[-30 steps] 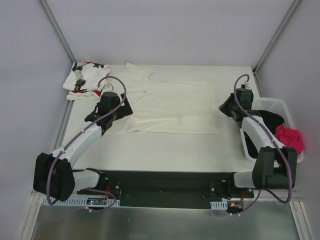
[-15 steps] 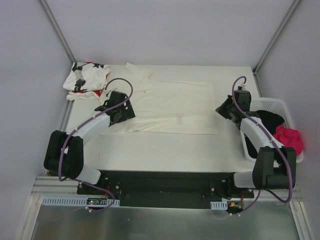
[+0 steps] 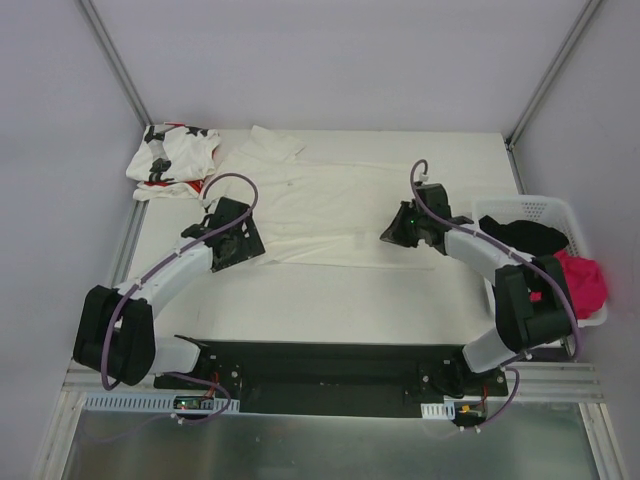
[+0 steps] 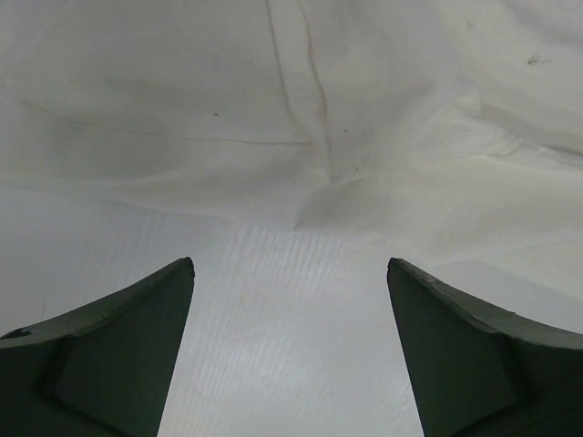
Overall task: Fold and stack the t-shirts
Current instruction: Fold the flattened tshirt in 1/3 of the way
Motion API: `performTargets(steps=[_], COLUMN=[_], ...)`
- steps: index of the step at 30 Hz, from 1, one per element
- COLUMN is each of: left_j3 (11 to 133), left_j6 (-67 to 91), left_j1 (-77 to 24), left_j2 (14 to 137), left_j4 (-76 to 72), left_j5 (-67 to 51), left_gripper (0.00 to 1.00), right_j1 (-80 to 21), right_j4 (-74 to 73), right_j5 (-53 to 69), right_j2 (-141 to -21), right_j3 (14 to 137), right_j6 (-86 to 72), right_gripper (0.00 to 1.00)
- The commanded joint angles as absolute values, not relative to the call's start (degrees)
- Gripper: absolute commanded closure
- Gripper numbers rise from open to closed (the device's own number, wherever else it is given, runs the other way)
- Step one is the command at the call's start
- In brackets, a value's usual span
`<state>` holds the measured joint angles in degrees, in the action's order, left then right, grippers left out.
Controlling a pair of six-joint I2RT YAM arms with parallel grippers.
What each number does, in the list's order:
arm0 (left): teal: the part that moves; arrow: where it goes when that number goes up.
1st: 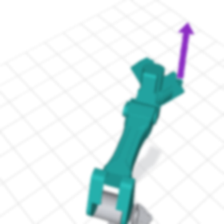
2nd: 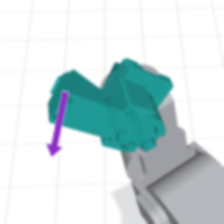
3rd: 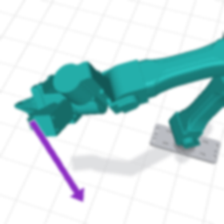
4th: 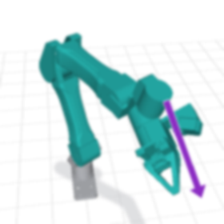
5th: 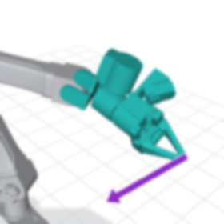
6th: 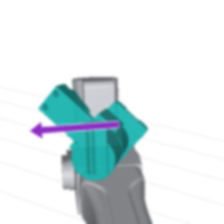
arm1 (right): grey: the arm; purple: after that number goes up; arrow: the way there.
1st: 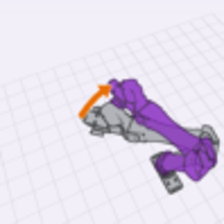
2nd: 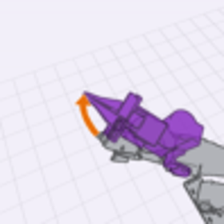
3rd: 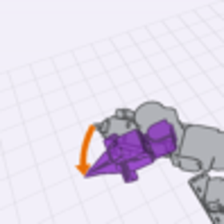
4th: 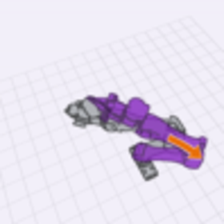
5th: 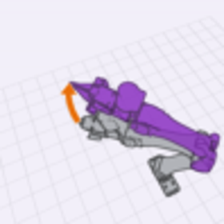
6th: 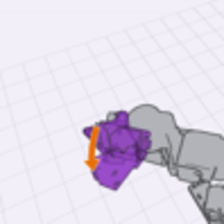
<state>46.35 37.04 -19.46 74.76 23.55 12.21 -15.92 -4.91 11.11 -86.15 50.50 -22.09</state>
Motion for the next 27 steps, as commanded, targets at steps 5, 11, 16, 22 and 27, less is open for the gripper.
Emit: performTargets(steps=[5, 11, 16, 22, 27], left_j3=[48.6, 51.58, 55.54, 60.9, 61.7], left_j6=[37.09, 35.51, 32.62, 28.83, 27.33], left_j1=[-20.13, -20.13, -20.04, -20.04, -20.04], left_j2=[77.25, 79.36, 81.65, 84.64, 84.03], left_j4=[25.4, 25.14, 25.14, 25.05, 25.22], left_j5=[14.76, 15.03, 16.17, 18.27, 19.25], left_gripper=[0.13, 0.13, 0.13, 0.12, 0.12], right_j1=[-25.04, -25.66, -25.23, -24.44, -24.26], right_j4=[-2.55, -2.64, -2.55, -2.72, -2.99], right_j5=[16.78, 16.79, 16.52, 15.82, 16.08], right_j2=[-91.93, -93.16, -96.49, -102.29, -106.08], right_j3=[55.55, 54.32, 55.63, 60.2, 60.82], right_j6=[-26.36, -27.95, -29.09, -29.0, -29.53], right_gripper=[0.9, 0.88, 0.86, 0.85, 0.85])
